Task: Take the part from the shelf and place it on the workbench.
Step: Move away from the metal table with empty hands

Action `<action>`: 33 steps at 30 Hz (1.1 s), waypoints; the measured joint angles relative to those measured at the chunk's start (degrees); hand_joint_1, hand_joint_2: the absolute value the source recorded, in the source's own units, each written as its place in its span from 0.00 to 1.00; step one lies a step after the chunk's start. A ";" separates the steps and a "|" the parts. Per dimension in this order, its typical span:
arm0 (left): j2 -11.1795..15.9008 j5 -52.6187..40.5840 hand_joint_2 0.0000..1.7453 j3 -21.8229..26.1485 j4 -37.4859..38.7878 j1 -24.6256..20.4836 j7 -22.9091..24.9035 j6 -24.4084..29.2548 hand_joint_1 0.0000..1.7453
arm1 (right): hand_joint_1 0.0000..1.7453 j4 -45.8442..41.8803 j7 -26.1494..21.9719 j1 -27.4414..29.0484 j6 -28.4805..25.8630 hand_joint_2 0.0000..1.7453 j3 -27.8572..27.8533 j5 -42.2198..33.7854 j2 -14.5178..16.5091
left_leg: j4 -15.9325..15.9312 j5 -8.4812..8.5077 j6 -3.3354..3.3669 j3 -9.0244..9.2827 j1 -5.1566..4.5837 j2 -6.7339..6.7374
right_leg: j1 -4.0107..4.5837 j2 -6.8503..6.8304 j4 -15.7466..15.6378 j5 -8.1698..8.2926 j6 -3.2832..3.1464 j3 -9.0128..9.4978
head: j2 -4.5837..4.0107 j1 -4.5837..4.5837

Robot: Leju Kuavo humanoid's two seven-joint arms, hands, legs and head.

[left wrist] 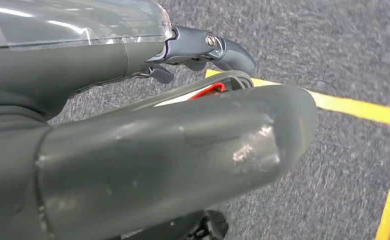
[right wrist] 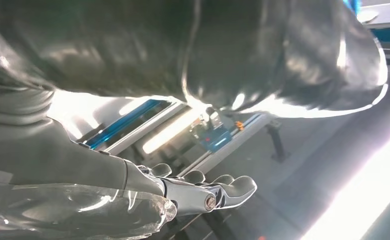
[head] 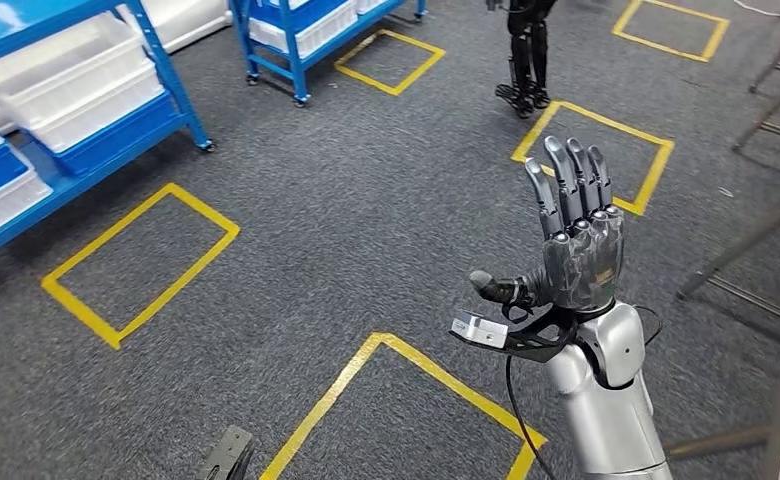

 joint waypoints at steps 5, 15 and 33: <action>0.11 -0.13 0.00 0.00 0.00 0.50 -0.08 0.00 0.00 | 0.00 -0.01 -0.09 0.08 0.01 0.00 -0.07 0.02 0.04 | 1.38 -0.47 -1.63 -1.52 0.23 -0.52 | 0.16 -1.17 -1.73 -0.24 -1.36 0.83 | 0.00 -0.03; 0.10 -0.11 0.00 0.00 0.00 0.50 -0.11 0.00 0.00 | 0.00 -0.01 -0.16 0.47 0.00 0.00 -0.16 -0.04 0.17 | 2.66 -0.77 -0.26 -0.75 -1.10 8.55 | 1.72 -8.27 -1.98 -1.01 -2.50 1.77 | 0.00 -0.11; 0.13 -0.23 0.00 -0.01 0.00 0.72 -0.23 0.03 0.00 | 0.00 1.80 -2.99 1.70 0.00 0.00 -2.83 -0.46 1.15 | 0.84 -0.06 -0.53 -0.84 -0.15 -1.60 | -0.03 0.98 -0.79 -0.82 -0.46 0.44 | 0.00 -0.07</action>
